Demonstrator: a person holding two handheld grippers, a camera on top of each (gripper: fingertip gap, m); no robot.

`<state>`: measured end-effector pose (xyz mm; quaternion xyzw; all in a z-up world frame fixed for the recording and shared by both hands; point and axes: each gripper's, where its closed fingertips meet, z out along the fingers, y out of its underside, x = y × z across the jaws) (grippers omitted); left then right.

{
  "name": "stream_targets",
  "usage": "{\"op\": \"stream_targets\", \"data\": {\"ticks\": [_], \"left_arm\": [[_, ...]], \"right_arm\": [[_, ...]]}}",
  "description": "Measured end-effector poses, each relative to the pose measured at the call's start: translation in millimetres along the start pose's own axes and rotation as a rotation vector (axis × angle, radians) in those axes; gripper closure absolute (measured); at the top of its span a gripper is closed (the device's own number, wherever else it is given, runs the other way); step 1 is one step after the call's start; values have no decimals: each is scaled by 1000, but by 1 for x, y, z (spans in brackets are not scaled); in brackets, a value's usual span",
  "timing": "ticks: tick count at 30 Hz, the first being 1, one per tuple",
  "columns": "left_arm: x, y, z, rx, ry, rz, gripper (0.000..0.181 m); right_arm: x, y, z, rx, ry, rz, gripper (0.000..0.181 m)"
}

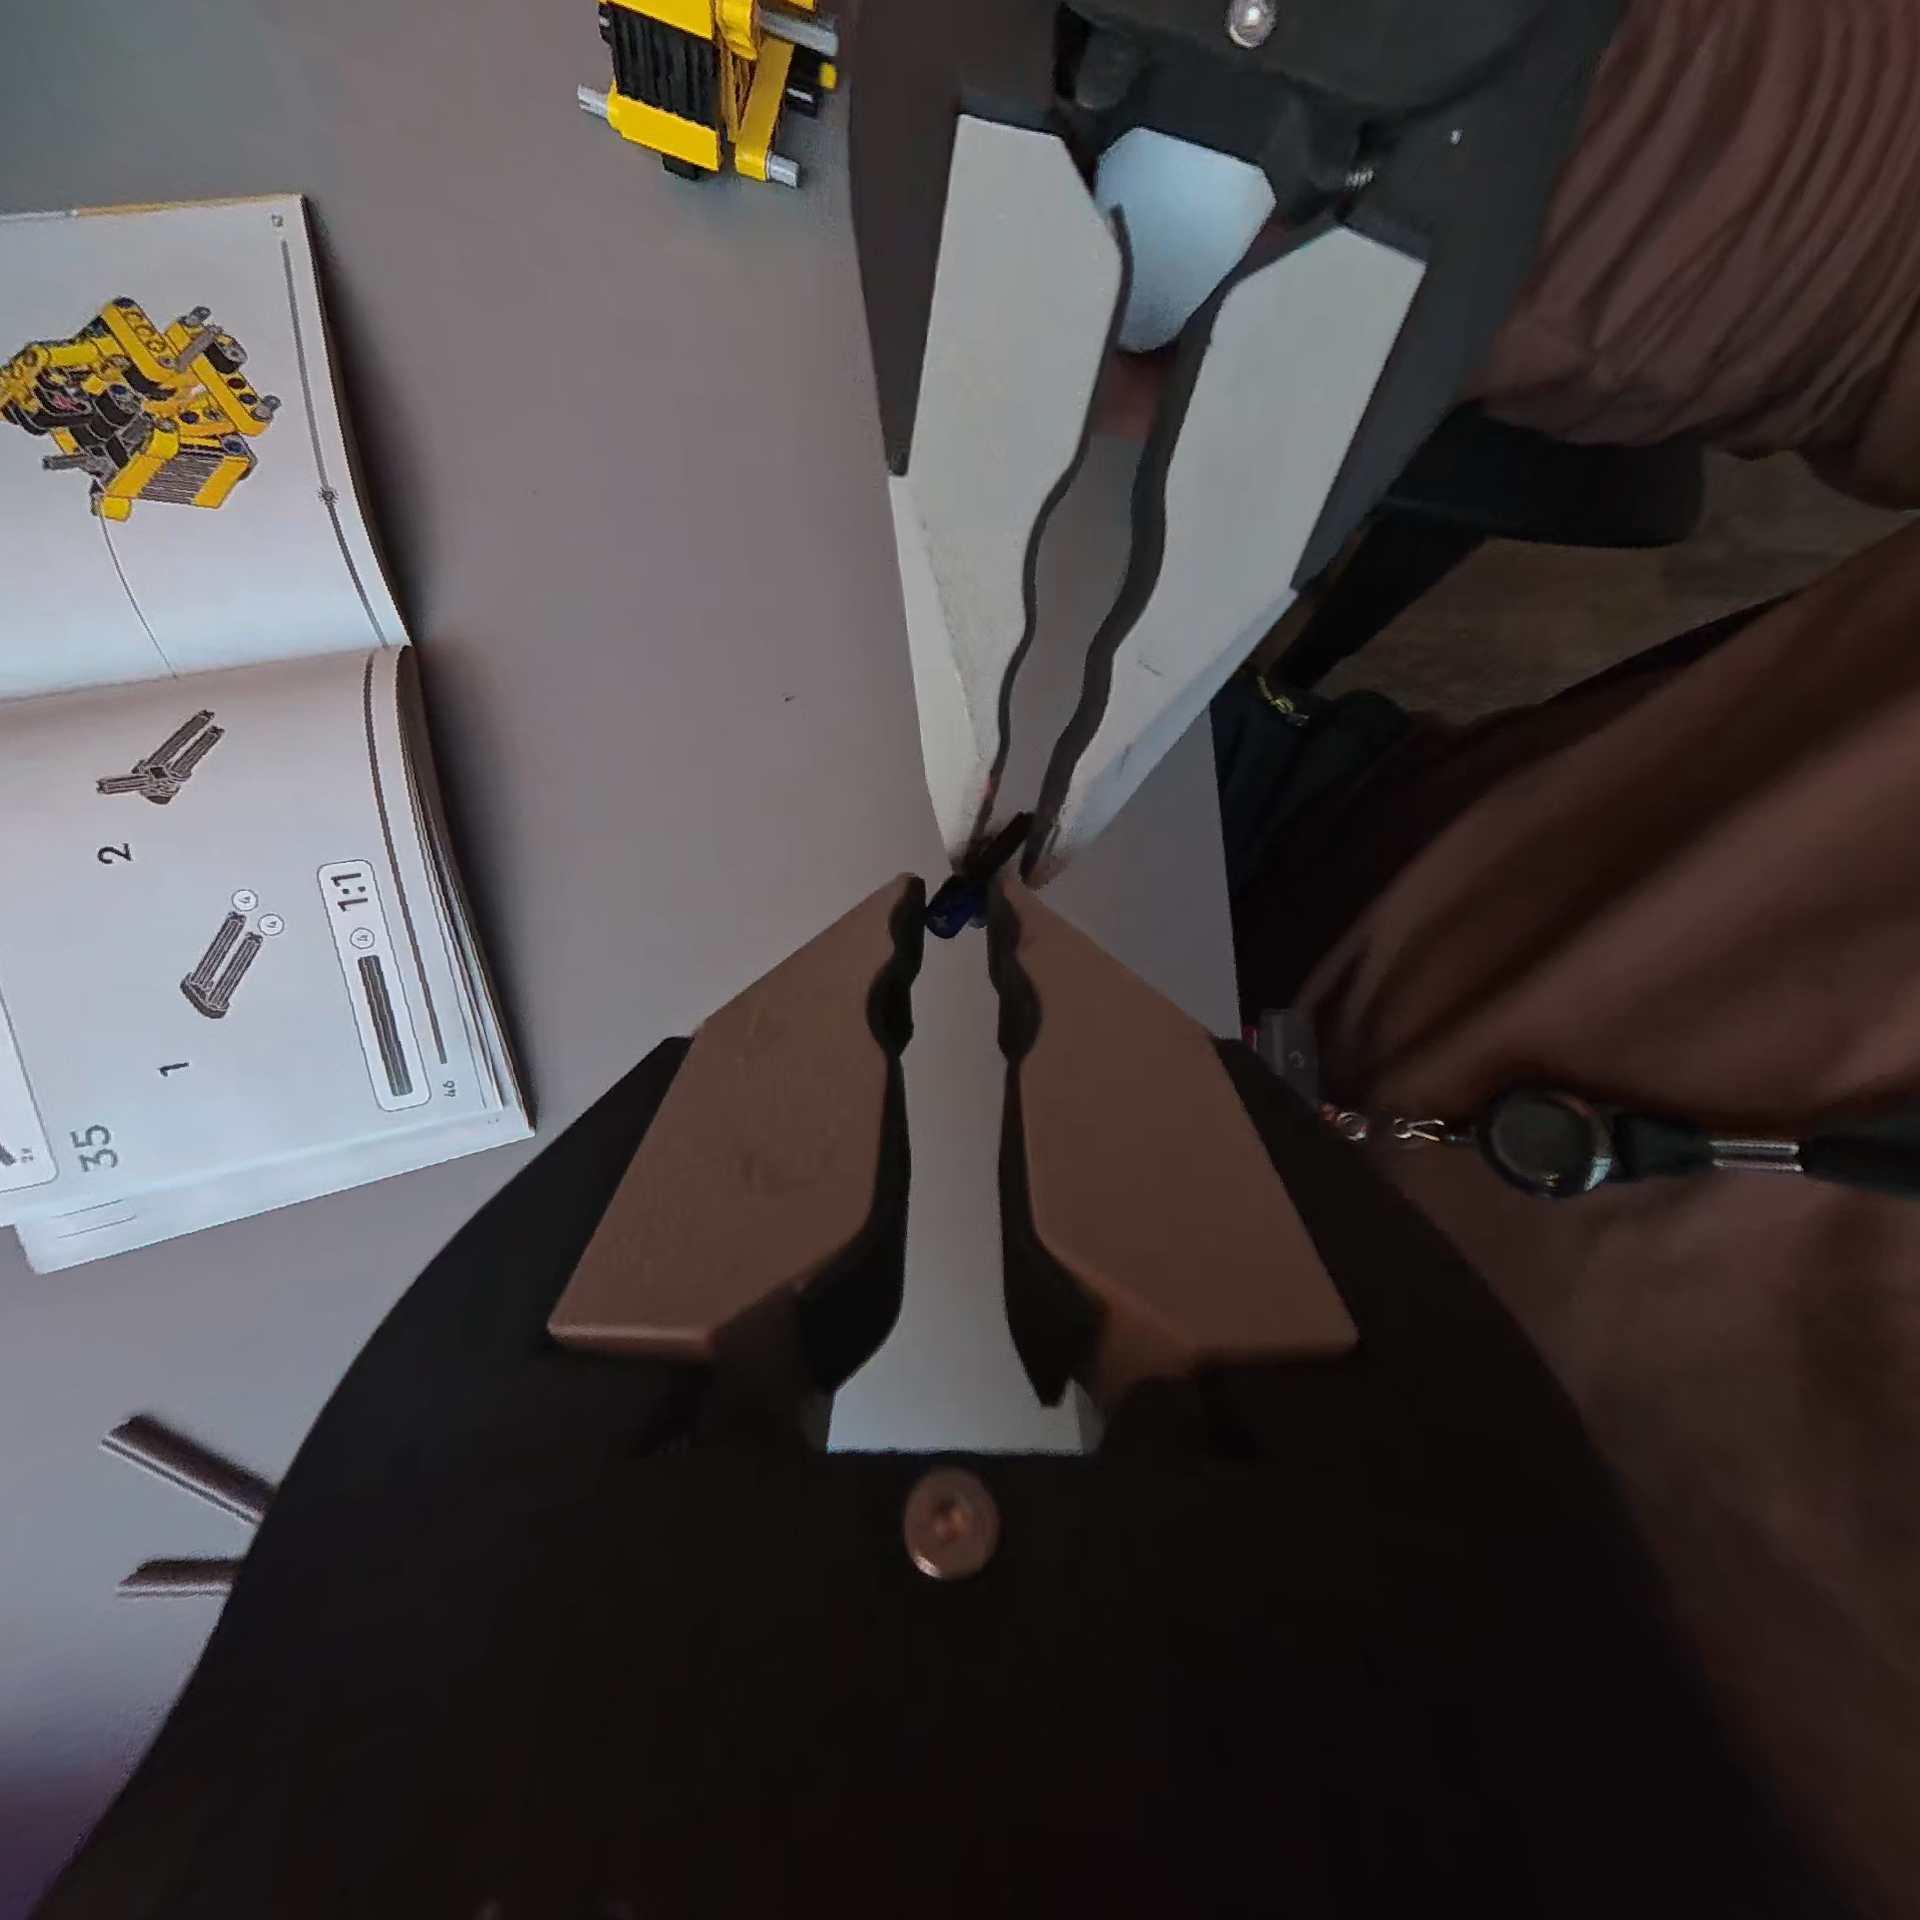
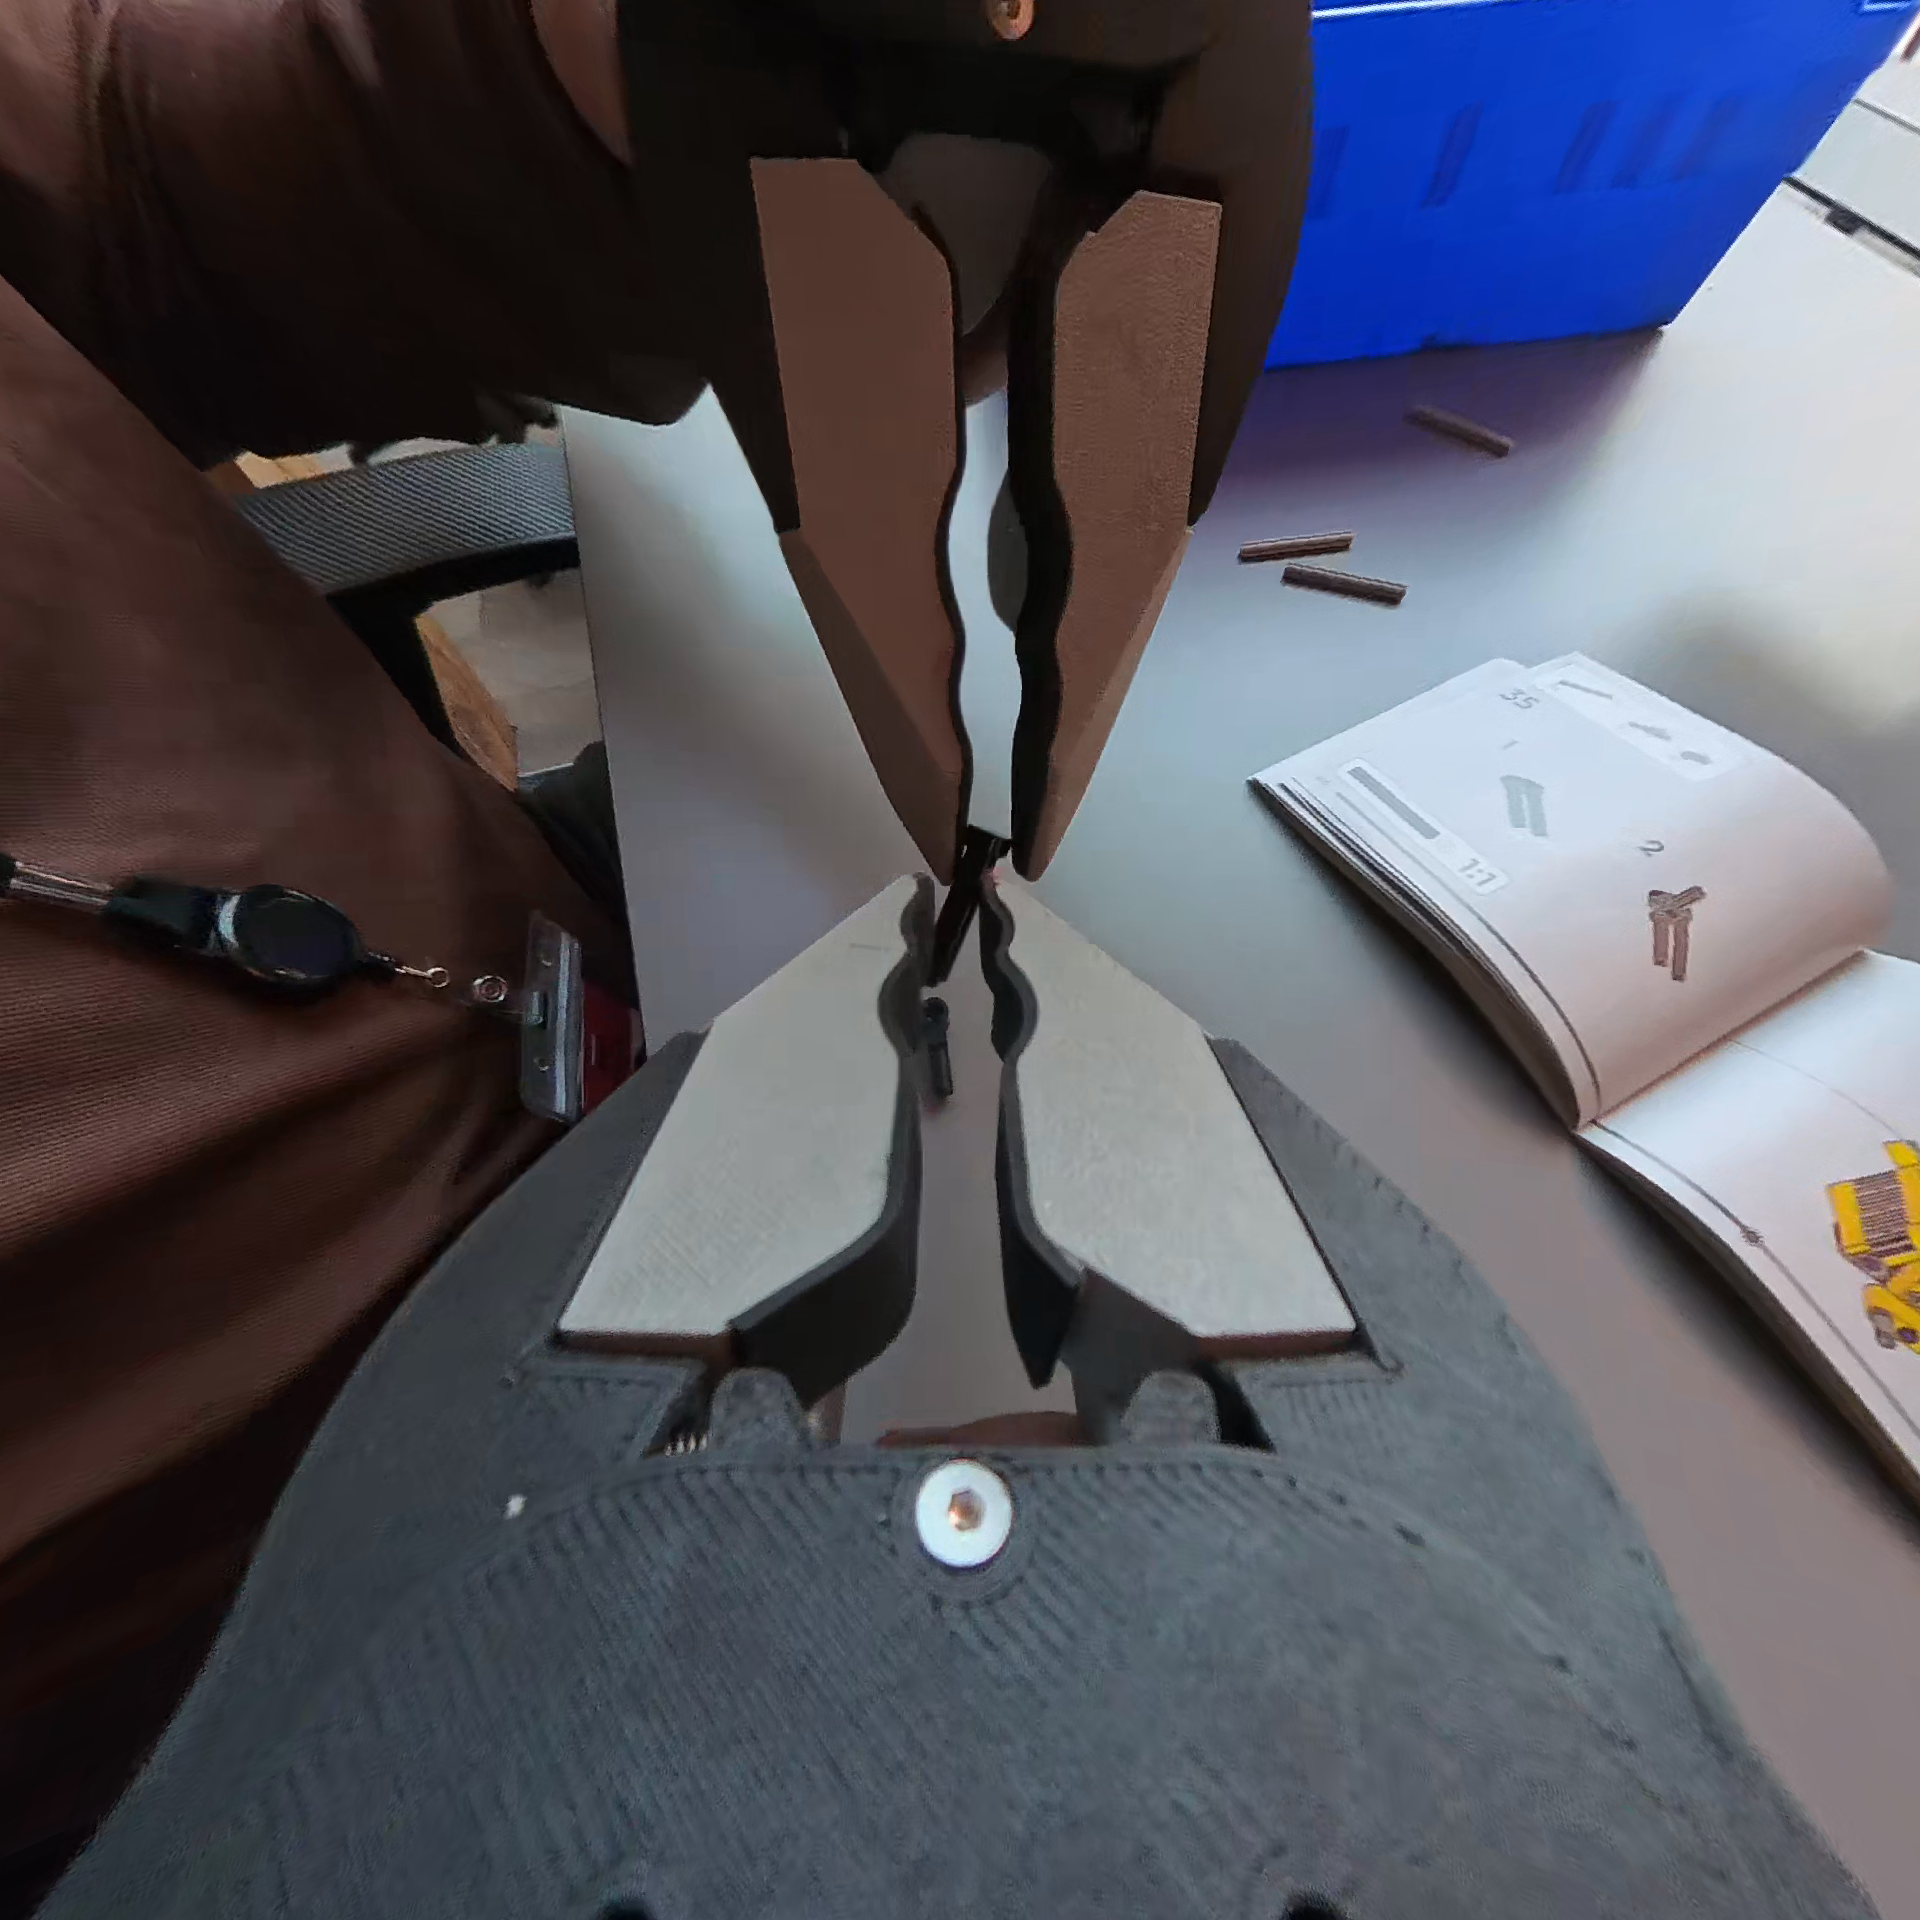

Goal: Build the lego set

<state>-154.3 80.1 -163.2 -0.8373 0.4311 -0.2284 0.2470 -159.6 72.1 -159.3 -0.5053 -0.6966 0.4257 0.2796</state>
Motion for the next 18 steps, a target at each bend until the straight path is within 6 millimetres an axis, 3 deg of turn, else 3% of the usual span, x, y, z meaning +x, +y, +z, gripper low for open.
{"op": "stream_targets", "data": {"ticks": [9, 18], "left_arm": [[2, 0, 2, -40, 8, -56, 172], [4, -4, 0, 0, 39, -80, 168]], "right_arm": [[0, 2, -1, 11, 4, -6, 179], [-2, -1, -10, 151, -100, 99, 180]]}}
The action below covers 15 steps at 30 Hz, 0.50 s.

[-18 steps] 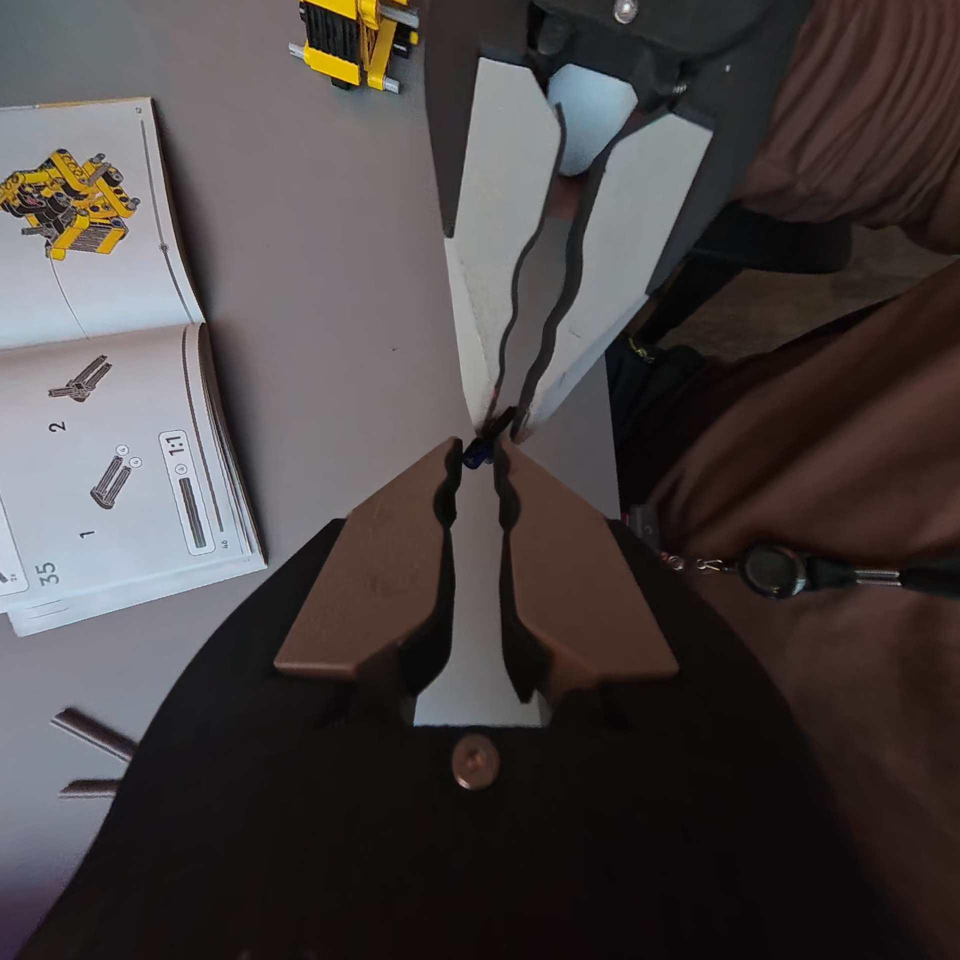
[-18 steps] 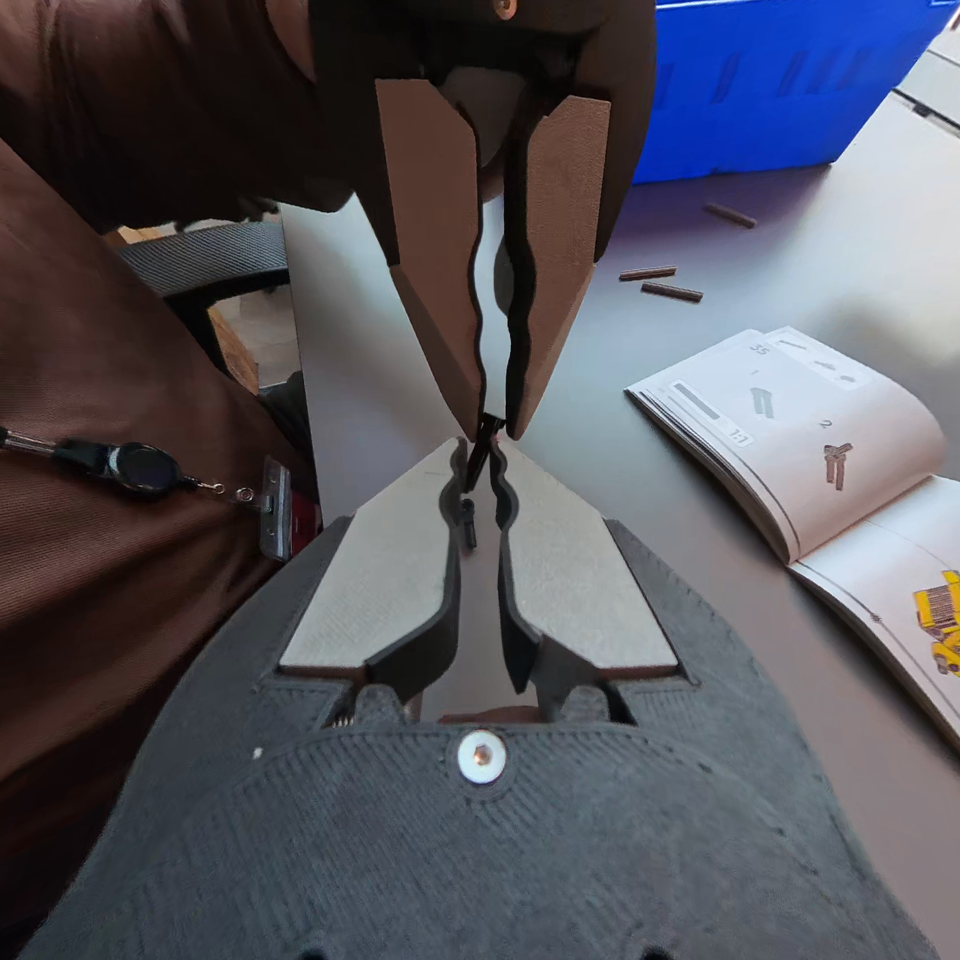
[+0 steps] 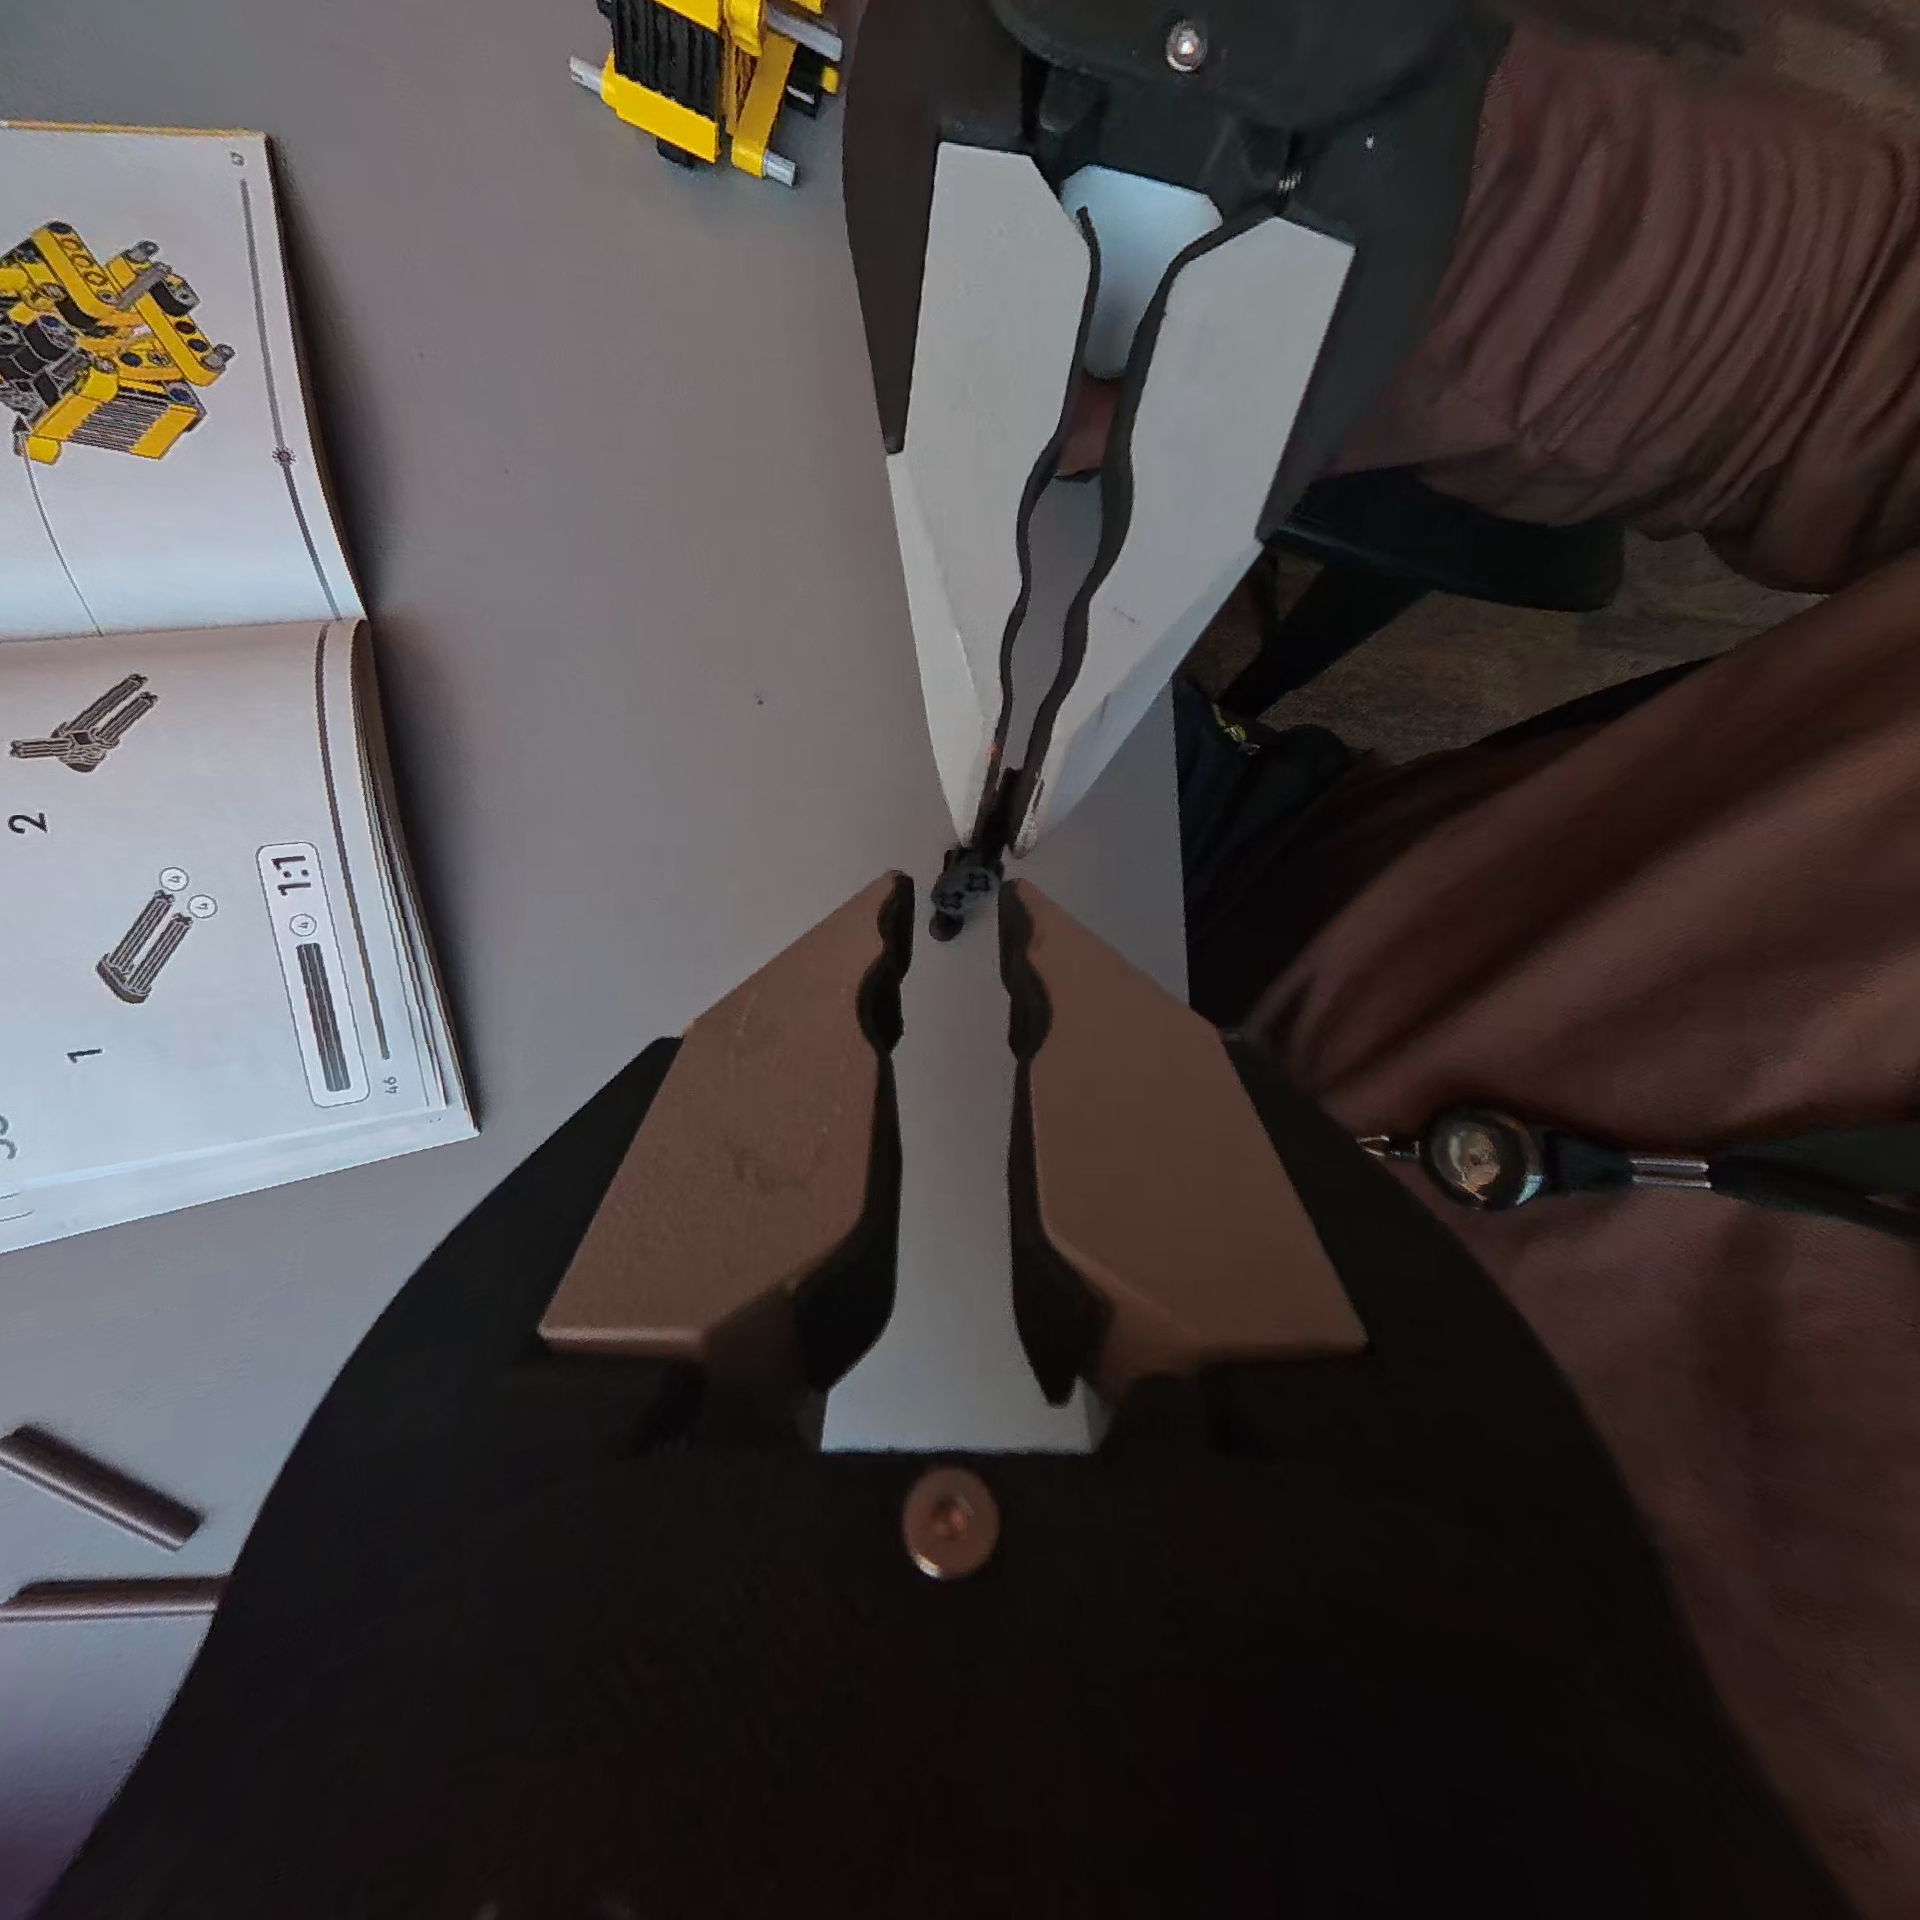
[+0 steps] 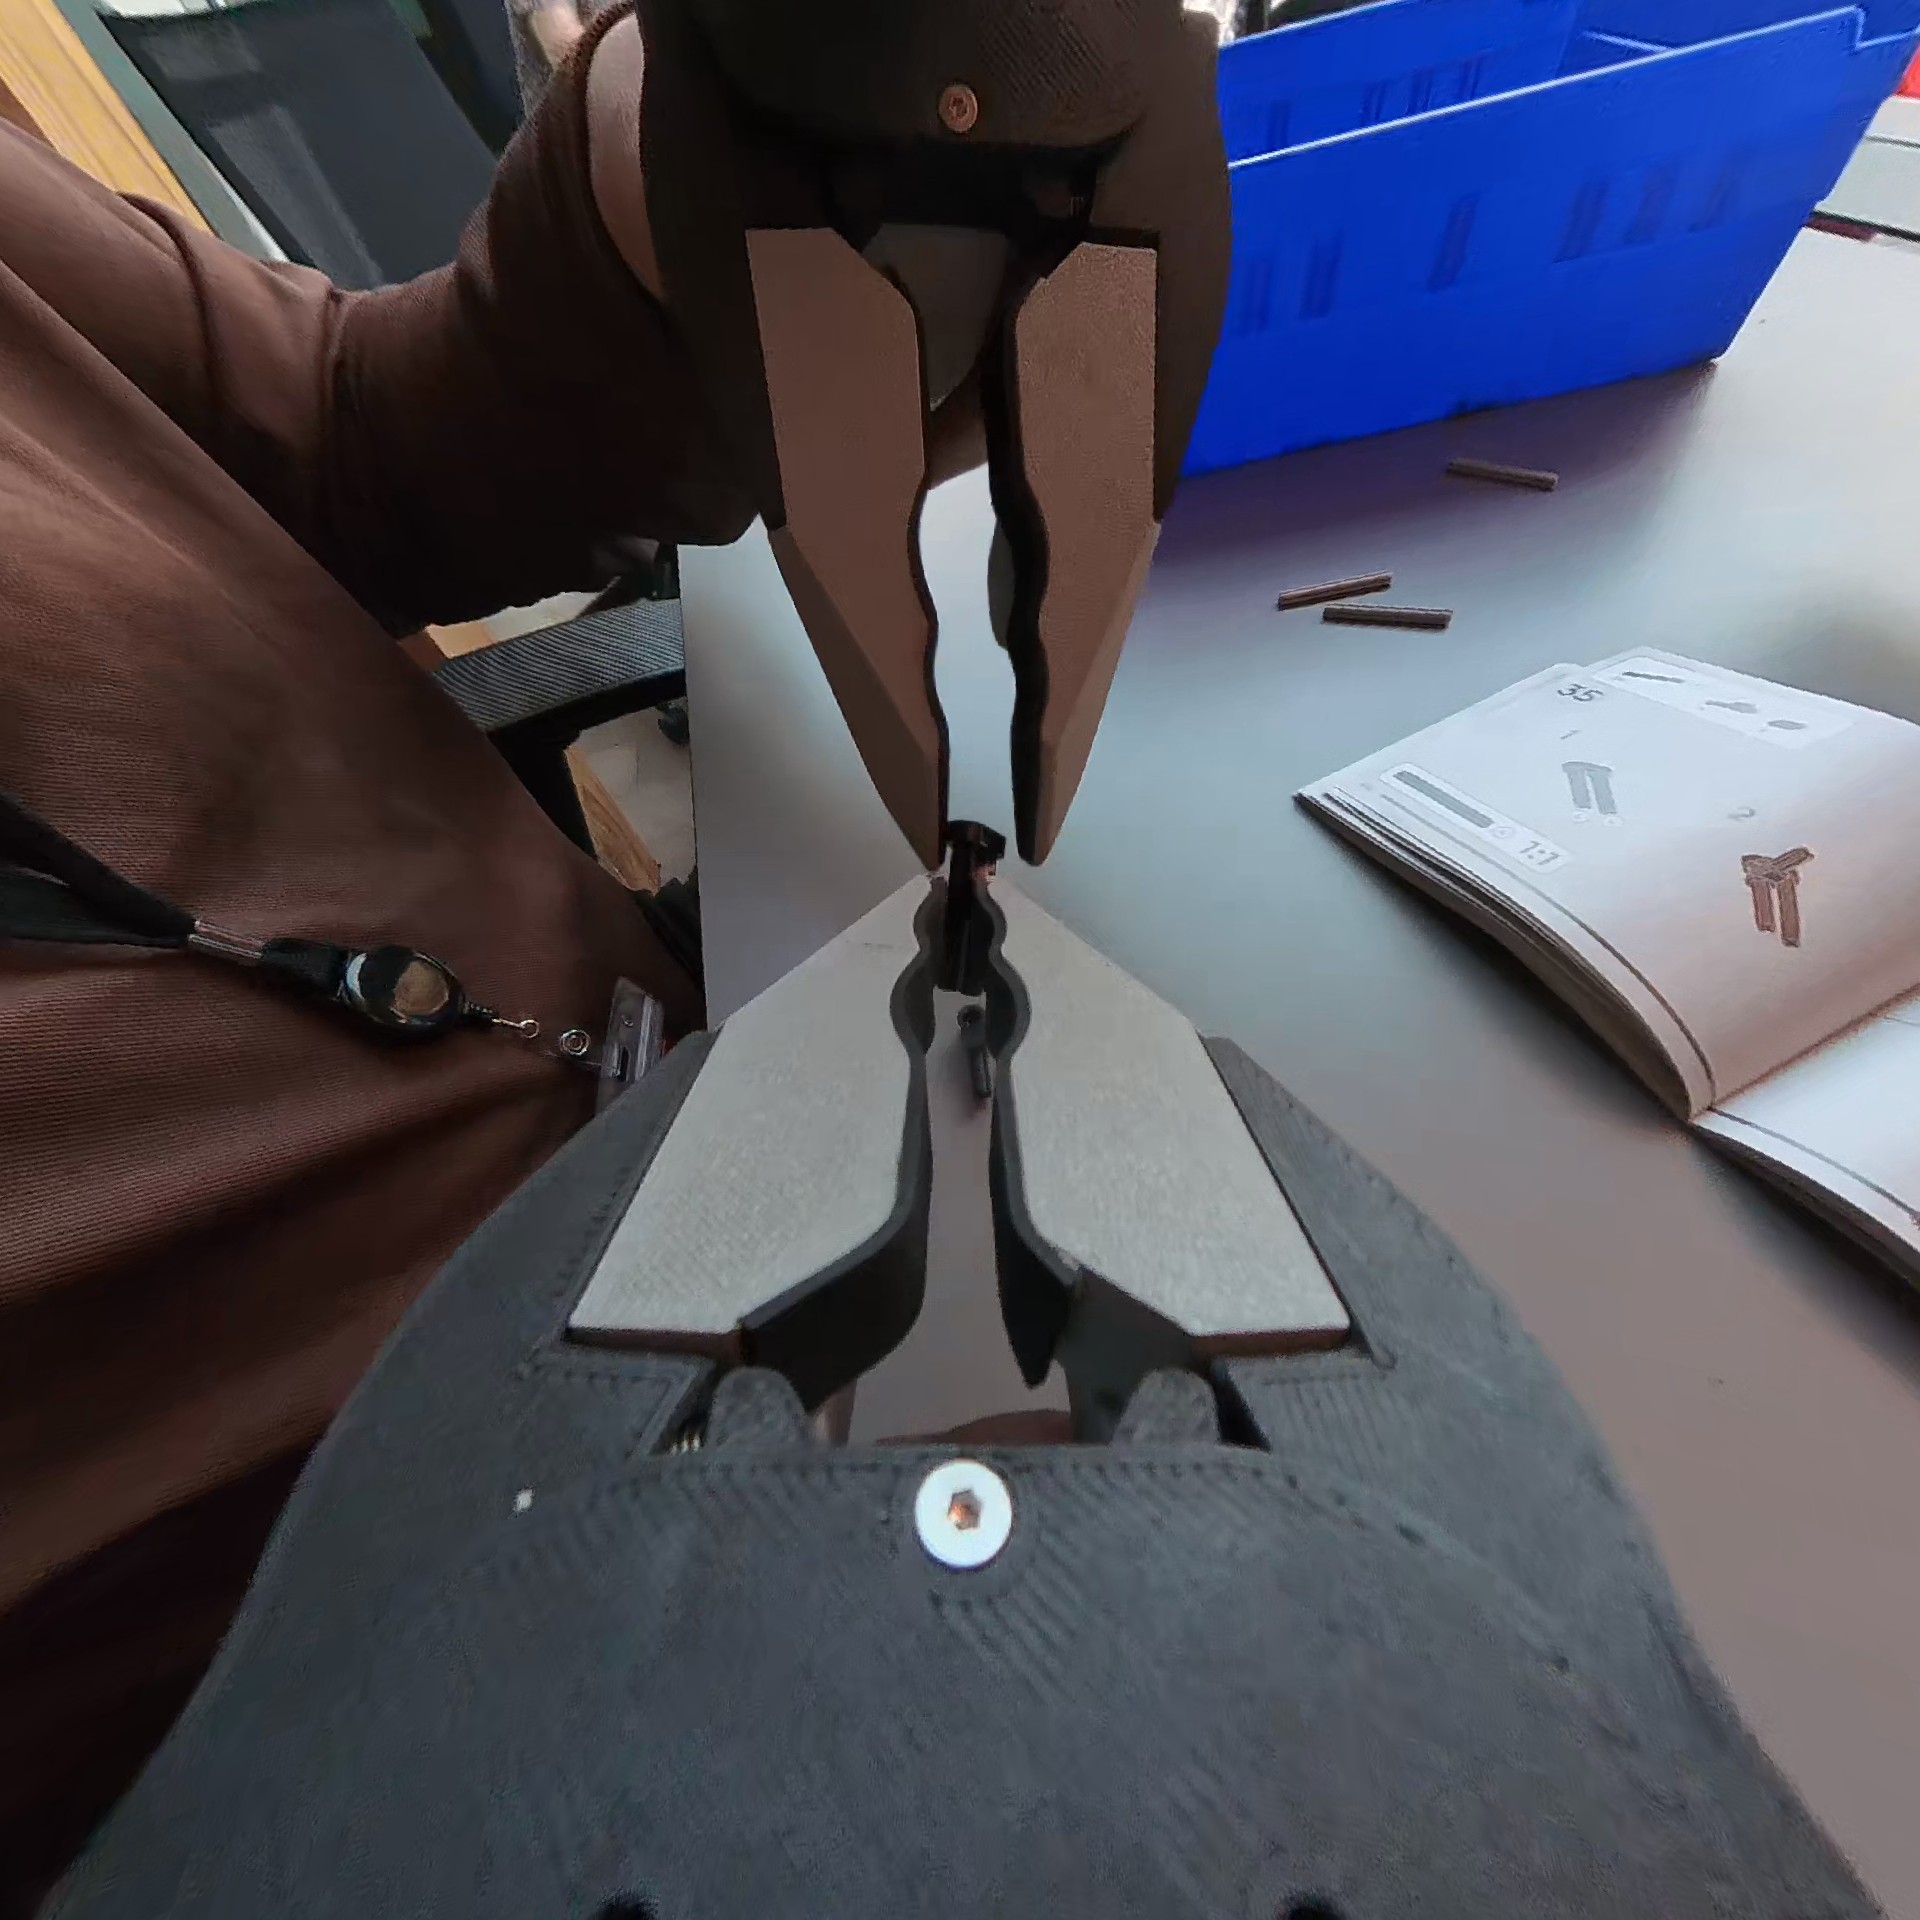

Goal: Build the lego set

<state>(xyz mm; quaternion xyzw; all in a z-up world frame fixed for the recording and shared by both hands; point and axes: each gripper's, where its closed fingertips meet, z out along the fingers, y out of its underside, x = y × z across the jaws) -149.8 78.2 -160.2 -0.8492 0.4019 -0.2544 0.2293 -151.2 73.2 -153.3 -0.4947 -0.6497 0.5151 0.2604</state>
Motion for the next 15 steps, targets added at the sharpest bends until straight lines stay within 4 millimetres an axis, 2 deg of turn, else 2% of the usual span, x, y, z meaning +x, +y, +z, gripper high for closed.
{"op": "stream_targets", "data": {"ticks": [4, 15], "left_arm": [[0, 2, -1, 19, -6, 20, 177], [10, -10, -12, 206, 45, 73, 176]], "right_arm": [[0, 1, -2, 28, -31, 38, 181], [-8, -13, -8, 129, -101, 71, 181]]}}
